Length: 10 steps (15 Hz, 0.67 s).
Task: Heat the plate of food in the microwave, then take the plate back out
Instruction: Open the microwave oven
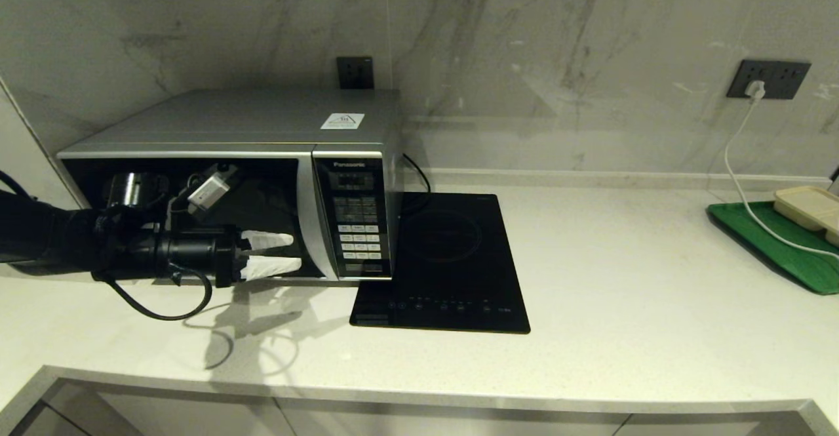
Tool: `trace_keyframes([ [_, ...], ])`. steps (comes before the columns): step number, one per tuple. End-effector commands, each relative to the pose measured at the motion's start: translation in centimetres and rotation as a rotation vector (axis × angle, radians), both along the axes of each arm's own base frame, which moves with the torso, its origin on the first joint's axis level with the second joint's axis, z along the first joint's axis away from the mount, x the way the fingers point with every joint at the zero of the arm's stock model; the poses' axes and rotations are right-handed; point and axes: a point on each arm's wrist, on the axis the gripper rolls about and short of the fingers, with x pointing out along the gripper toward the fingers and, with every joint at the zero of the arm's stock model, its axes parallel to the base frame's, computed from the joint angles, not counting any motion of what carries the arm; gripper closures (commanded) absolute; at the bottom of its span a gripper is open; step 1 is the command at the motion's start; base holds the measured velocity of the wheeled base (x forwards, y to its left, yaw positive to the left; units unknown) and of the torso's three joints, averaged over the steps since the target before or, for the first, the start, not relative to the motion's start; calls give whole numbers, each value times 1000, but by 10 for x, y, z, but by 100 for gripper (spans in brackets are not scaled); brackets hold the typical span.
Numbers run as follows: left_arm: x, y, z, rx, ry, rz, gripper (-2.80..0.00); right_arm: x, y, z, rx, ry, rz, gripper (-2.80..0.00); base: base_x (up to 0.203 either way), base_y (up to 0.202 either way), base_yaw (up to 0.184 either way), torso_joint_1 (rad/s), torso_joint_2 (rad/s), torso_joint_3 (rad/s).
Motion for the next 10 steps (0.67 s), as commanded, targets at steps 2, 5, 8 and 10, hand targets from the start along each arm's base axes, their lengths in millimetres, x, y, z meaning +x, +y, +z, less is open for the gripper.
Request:
trace_keyframes([
  [2,10,-4,-8,5,-21,-32,-280,0,0,0,1,1,0,0,0,0,0,0,0,0],
  [5,12,-6,-12,3,-15,-40,-280,0,0,0,1,1,0,0,0,0,0,0,0,0],
  [8,15,-7,-14,9,-38,-55,-280,0,0,0,1,1,0,0,0,0,0,0,0,0],
  [10,17,-8,-14,-16,-44,-80,-280,0,0,0,1,1,0,0,0,0,0,0,0,0],
])
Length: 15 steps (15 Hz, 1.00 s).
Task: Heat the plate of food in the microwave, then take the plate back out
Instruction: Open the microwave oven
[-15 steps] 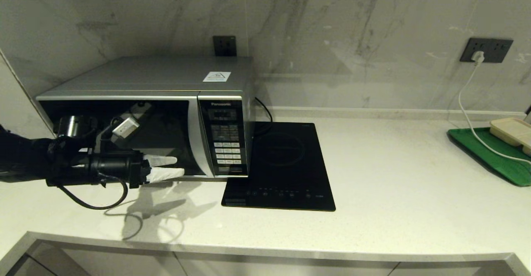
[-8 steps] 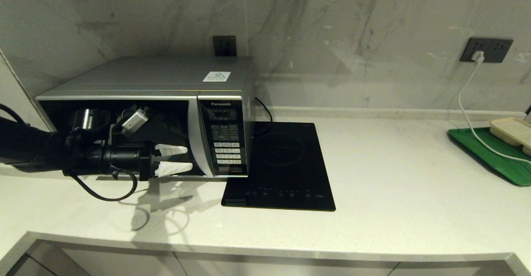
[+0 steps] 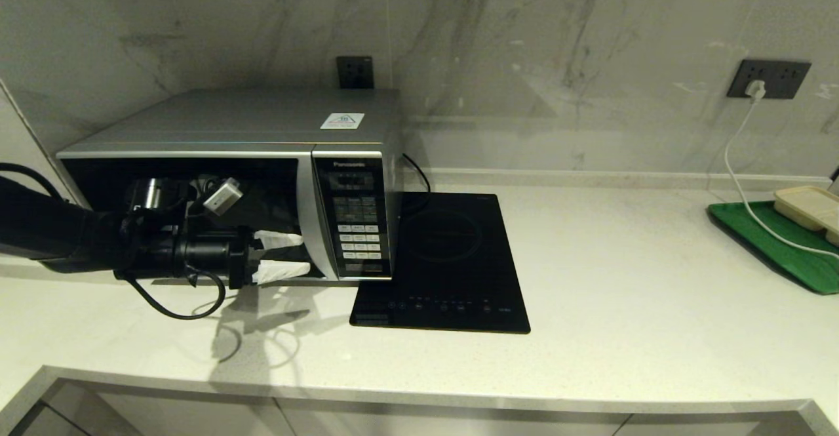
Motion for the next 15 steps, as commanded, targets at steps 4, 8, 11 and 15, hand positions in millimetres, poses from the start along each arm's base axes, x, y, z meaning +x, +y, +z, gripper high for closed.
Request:
trace_keyframes([
  [4,8,-7,-3,-14,-7,-34,-280,0,0,0,0,2,-1,0,0,0,0,0,0,0],
  [8,11,-16,-5,-36,1,-75,-280,0,0,0,0,2,-1,0,0,0,0,0,0,0],
  [11,17,-17,-11,-49,-30,-94,-280,0,0,0,0,2,-1,0,0,0,0,0,0,0],
  [15,18,-18,-12,-74,-10,-109,-280,0,0,0,0,2,-1,0,0,0,0,0,0,0],
])
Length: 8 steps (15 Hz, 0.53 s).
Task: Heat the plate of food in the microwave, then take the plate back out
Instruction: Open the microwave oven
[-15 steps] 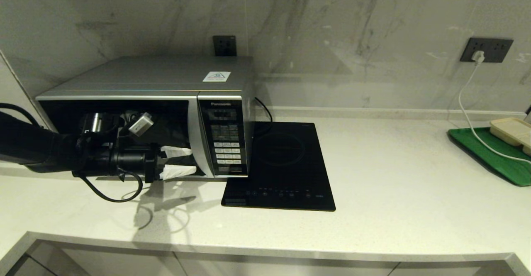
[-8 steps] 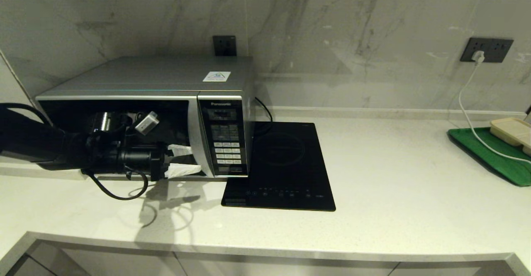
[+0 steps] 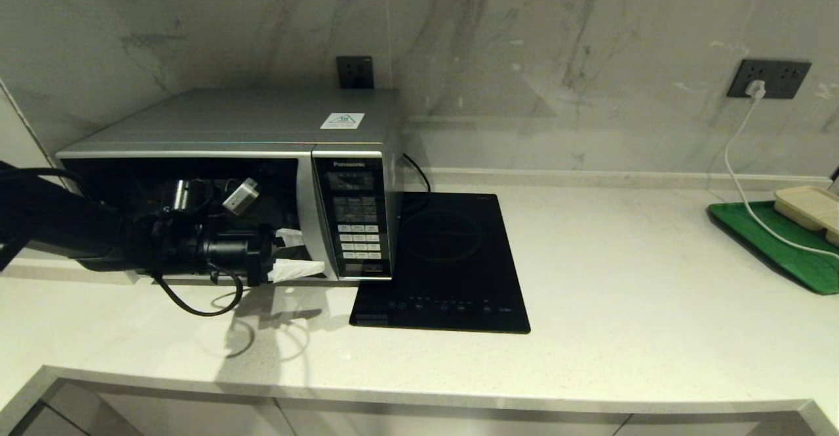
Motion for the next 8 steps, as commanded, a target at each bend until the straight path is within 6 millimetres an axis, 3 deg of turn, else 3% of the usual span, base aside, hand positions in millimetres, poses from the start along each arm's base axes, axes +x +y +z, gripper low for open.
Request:
trace_keyframes([
  [1,0,-1,-3,-6,8,-8,-280,0,0,0,1,2,0,0,0,0,0,0,0,0],
  [8,-3,-13,-7,-40,37,-67,-280,0,0,0,1,2,0,0,0,0,0,0,0,0],
])
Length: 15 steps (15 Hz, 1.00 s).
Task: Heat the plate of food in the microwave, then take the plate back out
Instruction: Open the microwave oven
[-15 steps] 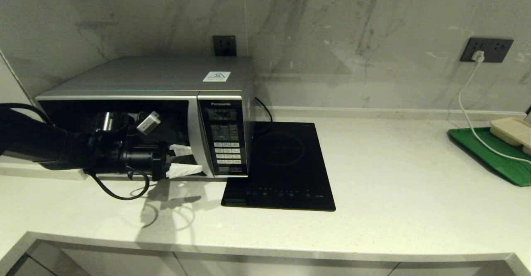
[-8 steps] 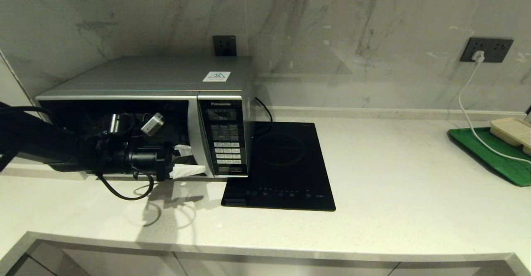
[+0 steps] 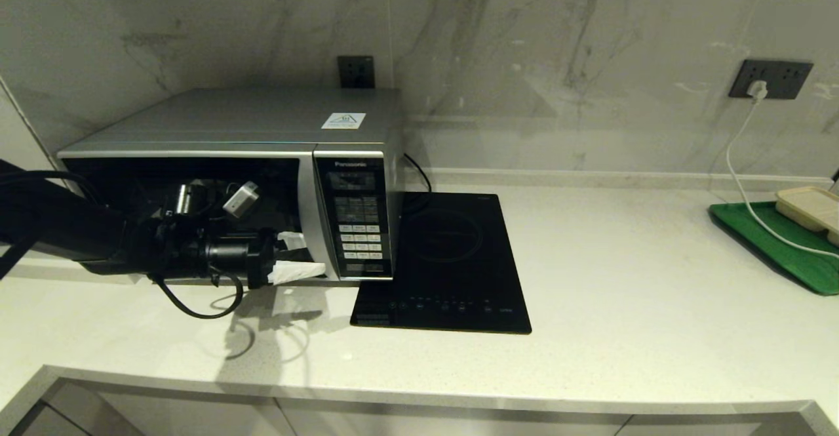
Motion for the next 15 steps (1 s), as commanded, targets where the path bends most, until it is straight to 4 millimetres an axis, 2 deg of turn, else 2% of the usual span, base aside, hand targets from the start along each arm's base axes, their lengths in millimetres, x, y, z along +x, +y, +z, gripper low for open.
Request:
trace_keyframes([
  [1,0,-3,-3,-17,10,-24,-280,0,0,0,0,2,0,0,0,0,0,0,0,0],
  [6,1,-4,-9,-24,27,-32,-280,0,0,0,0,2,0,0,0,0,0,0,0,0],
  [9,-3,6,-7,-52,42,-32,-280,0,0,0,0,2,0,0,0,0,0,0,0,0],
  [12,-32,20,8,-66,136,5,-280,0,0,0,0,0,0,0,0,0,0,0,0,0],
  [13,-49,28,15,-92,183,18,-280,0,0,0,0,0,0,0,0,0,0,0,0,0],
  [15,-87,45,14,-164,314,58,-280,0,0,0,0,1,0,0,0,0,0,0,0,0],
])
